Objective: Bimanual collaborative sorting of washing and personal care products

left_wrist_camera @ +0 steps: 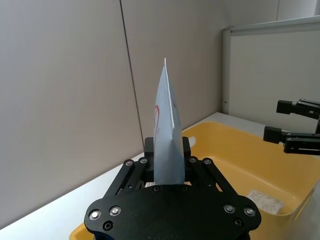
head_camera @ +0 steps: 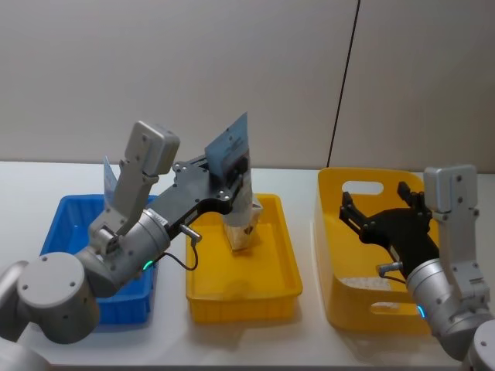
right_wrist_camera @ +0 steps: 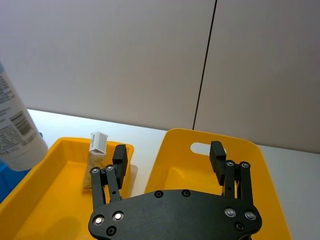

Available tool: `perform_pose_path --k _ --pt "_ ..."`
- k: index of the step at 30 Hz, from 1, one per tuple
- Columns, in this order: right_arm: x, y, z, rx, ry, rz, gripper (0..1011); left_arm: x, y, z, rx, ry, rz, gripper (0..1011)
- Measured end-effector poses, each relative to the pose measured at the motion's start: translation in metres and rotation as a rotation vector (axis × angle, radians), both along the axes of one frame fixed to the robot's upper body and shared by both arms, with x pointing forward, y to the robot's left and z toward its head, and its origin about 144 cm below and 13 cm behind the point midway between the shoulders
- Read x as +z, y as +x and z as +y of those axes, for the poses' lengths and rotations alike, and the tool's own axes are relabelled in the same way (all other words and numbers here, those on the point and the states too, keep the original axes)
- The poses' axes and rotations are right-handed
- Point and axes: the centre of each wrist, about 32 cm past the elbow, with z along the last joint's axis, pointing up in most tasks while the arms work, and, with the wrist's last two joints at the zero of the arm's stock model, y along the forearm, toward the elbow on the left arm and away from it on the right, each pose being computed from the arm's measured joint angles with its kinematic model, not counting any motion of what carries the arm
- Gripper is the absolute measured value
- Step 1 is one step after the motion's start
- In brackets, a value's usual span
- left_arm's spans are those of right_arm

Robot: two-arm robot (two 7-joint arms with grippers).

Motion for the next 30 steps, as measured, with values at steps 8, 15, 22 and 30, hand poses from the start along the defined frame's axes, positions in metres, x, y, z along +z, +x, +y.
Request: perform_pose_path --k 8,15,22,30 --pt "0.001 -0.001 -0.003 0.044 0.004 0.008 1005 0.002 0.002 -0.008 -0.028 0.000 0.003 242" --pt "0.002 -0.003 -0.009 0.115 -0.002 0.021 1005 0.003 0.002 -0.012 -0.041 0.000 0.005 242" --pt "0.004 -0.002 -0.013 0.204 -0.024 0.035 1005 0.003 0.003 -0.015 -0.050 -0.001 0.005 242" --pt "0.006 0.003 -0.015 0.321 -0.061 0.057 1005 0.004 0.003 -0.016 -0.055 -0.001 0.005 242"
